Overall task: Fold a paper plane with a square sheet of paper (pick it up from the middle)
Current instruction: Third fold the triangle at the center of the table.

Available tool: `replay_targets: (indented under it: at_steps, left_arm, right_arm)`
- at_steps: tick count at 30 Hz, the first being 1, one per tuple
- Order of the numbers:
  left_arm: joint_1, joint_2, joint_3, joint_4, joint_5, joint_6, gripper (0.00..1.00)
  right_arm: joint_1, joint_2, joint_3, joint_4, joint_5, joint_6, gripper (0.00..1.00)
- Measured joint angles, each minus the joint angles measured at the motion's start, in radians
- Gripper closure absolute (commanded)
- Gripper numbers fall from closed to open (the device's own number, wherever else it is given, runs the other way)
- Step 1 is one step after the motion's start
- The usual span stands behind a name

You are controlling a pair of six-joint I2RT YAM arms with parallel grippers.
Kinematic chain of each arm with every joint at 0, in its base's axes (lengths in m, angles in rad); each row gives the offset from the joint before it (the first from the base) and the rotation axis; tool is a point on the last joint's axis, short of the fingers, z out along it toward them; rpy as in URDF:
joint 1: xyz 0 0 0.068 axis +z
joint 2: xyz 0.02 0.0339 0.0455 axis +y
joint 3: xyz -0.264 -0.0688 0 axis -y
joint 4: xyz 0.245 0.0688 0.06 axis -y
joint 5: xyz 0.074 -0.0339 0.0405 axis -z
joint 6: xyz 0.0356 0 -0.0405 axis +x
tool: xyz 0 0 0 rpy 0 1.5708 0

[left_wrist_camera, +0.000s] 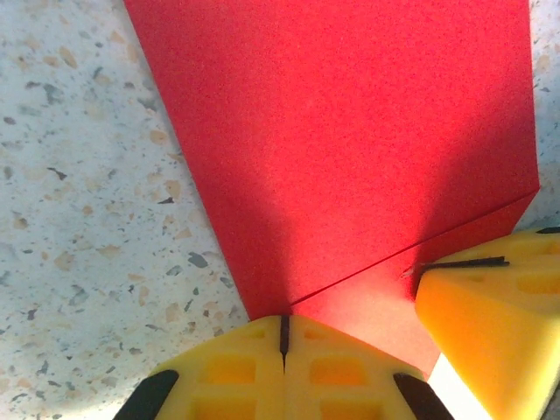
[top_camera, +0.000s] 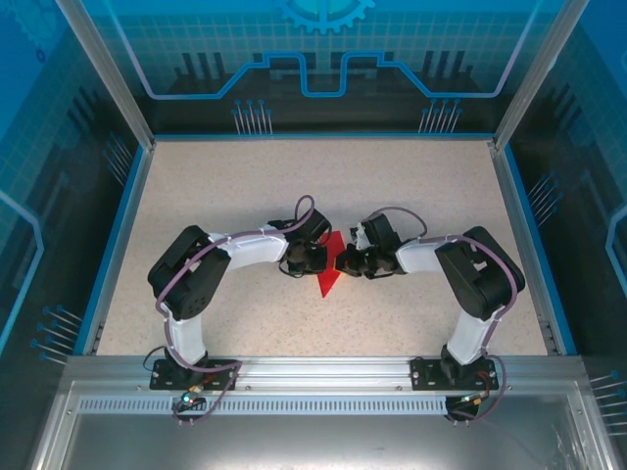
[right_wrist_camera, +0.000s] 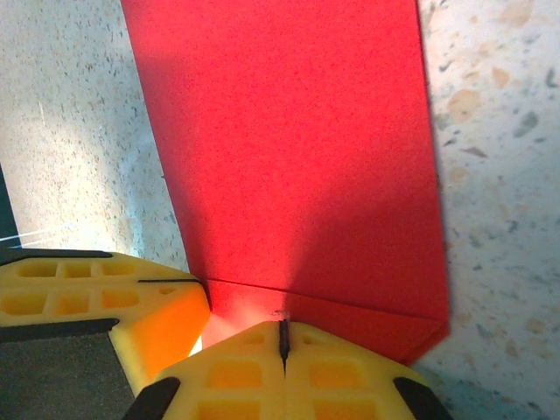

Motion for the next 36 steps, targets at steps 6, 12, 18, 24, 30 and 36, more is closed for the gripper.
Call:
replay_targets:
  at_steps: [6, 12, 18, 24, 30, 36]
  left_arm:
    - [0.012, -0.038, -0.018, -0.006, 0.048, 0.023, 0.93]
    - [0.015, -0.065, -0.082, 0.108, 0.195, 0.004, 0.9]
    - [0.015, -0.084, -0.145, 0.163, 0.241, -0.005, 0.89]
    - [0.015, -0.095, -0.152, 0.227, 0.307, -0.011, 0.89]
    - [0.015, -0.094, -0.152, 0.232, 0.336, -0.013, 0.89]
    - [0.007, -0.066, -0.151, 0.232, 0.348, -0.013, 0.88]
  right_arm:
    - [-0.004, 0.008, 0.008, -0.007, -0.013, -0.012, 1.0]
    - [-0.006, 0.012, 0.011, -0.01, -0.02, -0.014, 1.0]
    - [-0.008, 0.018, 0.014, -0.009, -0.027, -0.014, 1.0]
    - [-0.012, 0.024, 0.019, -0.008, -0.039, -0.014, 1.0]
    - [-0.013, 0.028, 0.02, -0.007, -0.045, -0.014, 1.0]
    - [-0.015, 0.031, 0.021, -0.006, -0.05, -0.014, 1.0]
